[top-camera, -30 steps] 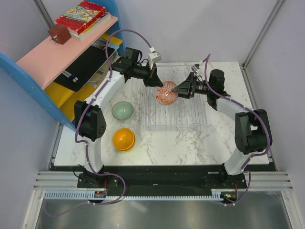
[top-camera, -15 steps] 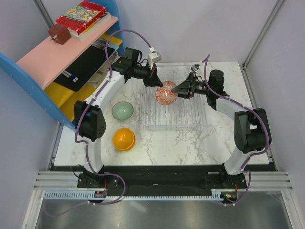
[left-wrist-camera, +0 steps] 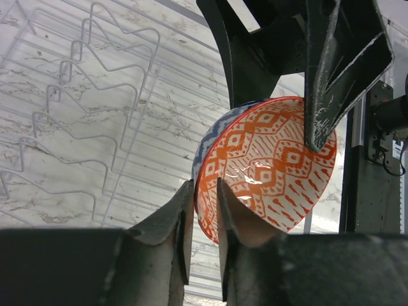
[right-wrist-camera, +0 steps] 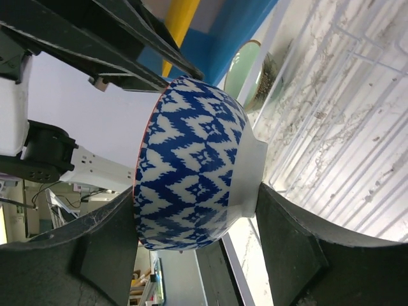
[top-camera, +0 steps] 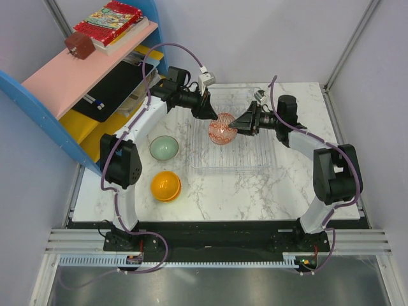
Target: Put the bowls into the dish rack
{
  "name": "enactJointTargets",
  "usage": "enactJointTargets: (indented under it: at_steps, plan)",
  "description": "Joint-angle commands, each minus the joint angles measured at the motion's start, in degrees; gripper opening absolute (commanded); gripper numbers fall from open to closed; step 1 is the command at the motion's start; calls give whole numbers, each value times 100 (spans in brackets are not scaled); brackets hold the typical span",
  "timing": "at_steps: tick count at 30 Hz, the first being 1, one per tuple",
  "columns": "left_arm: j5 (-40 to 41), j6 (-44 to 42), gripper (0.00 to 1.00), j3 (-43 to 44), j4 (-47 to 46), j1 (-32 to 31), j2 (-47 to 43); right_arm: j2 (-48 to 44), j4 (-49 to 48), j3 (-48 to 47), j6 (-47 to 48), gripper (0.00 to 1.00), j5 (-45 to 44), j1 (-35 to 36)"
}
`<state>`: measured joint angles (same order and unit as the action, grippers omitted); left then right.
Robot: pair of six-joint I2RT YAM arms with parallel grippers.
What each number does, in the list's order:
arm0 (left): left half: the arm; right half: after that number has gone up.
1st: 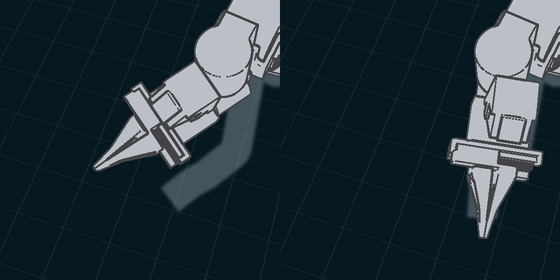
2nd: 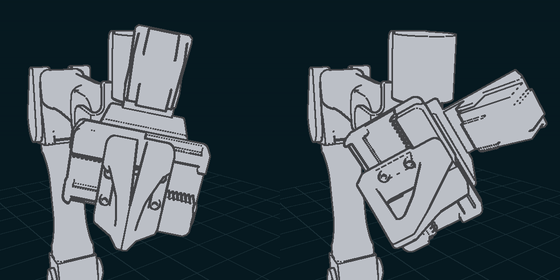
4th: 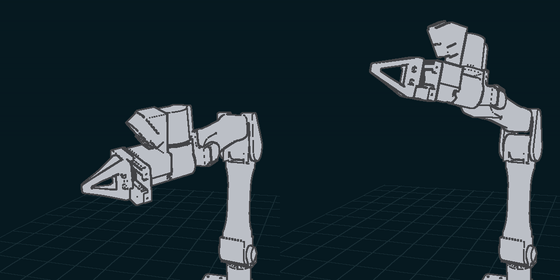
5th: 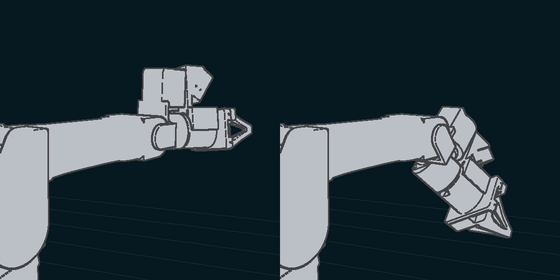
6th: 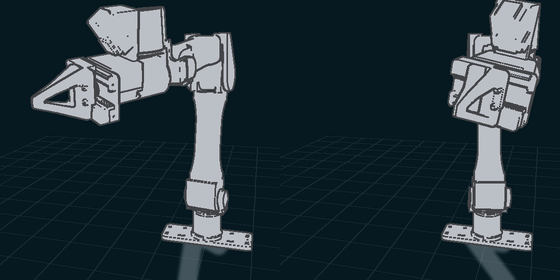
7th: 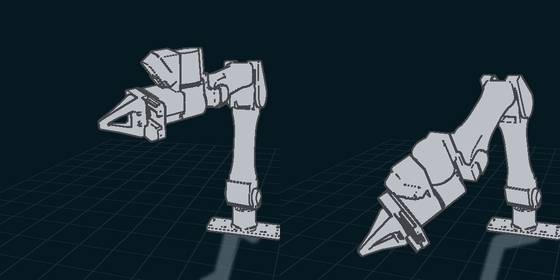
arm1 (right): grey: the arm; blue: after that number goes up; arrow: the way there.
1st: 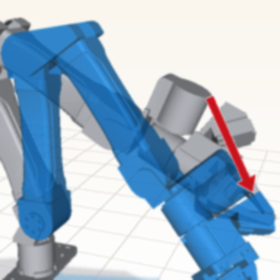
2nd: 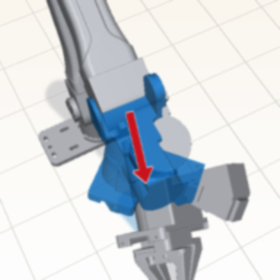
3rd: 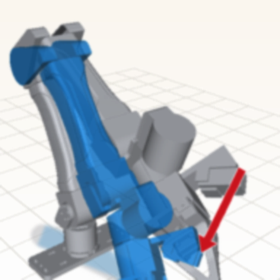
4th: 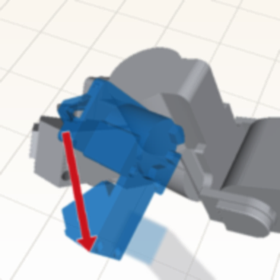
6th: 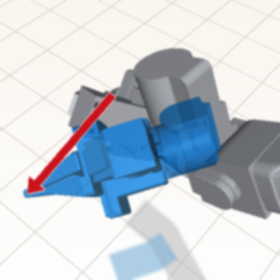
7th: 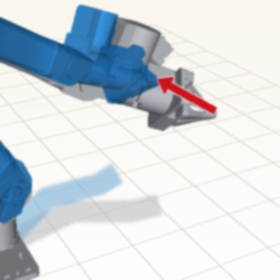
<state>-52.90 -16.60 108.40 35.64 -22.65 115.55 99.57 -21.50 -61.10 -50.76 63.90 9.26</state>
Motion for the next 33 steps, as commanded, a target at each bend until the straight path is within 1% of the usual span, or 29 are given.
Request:
enactJointTargets:
  at_steps: [1, 5, 9, 14, 15, 17, 18, 19, 20, 22, 23, 24, 25, 26, 27, 28, 29, 32, 33]
  plan:
    - [-378, 219, 31, -29, -242, -37, -489, 27, 374, -218, 444, 0, -229, -3]
    - [-431, 227, 41, -108, -242, -46, -542, 19, 471, -209, 506, 0, -290, 6]
    - [-248, 297, 43, -179, -233, -29, -638, -8, 918, -314, 883, 0, -562, 6]
    - [192, 614, 51, -327, -233, 147, -954, -201, 1735, -552, 1558, 0, -1054, -12]
    - [306, 649, 60, -372, -250, 269, -1033, -236, 1806, -578, 1630, 0, -1133, -20]
    - [508, 772, 62, -590, -276, 410, -1191, -350, 2122, -701, 1797, 0, -1379, -47]
    - [605, 790, 79, -679, -311, 576, -1366, -385, 2393, -754, 1946, 0, -1441, -64]
    - [667, 833, 86, -793, -338, 674, -1481, -447, 2544, -919, 2052, 0, -1607, -73]
    - [720, 843, 99, -1012, -338, 762, -1569, -482, 2667, -1008, 2131, 0, -1687, -82]
    - [615, 851, 100, -1285, -338, 1130, -1851, -570, 3166, -1332, 2439, 0, -1967, -82]
    - [632, 851, 100, -1547, -347, 1236, -1939, -596, 3326, -1456, 2553, 0, -2239, -82]
    - [615, 843, 100, -1689, -347, 1463, -2131, -614, 3684, -1605, 2780, 0, -2442, -82]
    - [658, 790, 100, -1830, -338, 1561, -2220, -632, 3801, -1868, 2895, 0, -2591, -91]
    - [807, 781, 100, -2101, -338, 1623, -2325, -623, 3967, -2018, 3018, 0, -3011, -91]
    - [869, 720, 100, -2252, -347, 1746, -2431, -614, 4213, -2176, 3115, 0, -3189, -82]
    - [870, 554, 100, -2401, -347, 1790, -2649, -579, 4328, -2430, 3282, 0, -3373, -82]
    - [983, 500, 100, -2681, -356, 1817, -2747, -553, 4451, -2572, 3362, 0, -3897, -82]
    - [1089, 298, 100, -3184, -417, 1887, -3055, -430, 4750, -3082, 3643, 0, -4612, -56]
    - [1159, 280, 100, -3298, -452, 1914, -3134, -343, 4829, -3283, 3705, 0, -5076, -21]
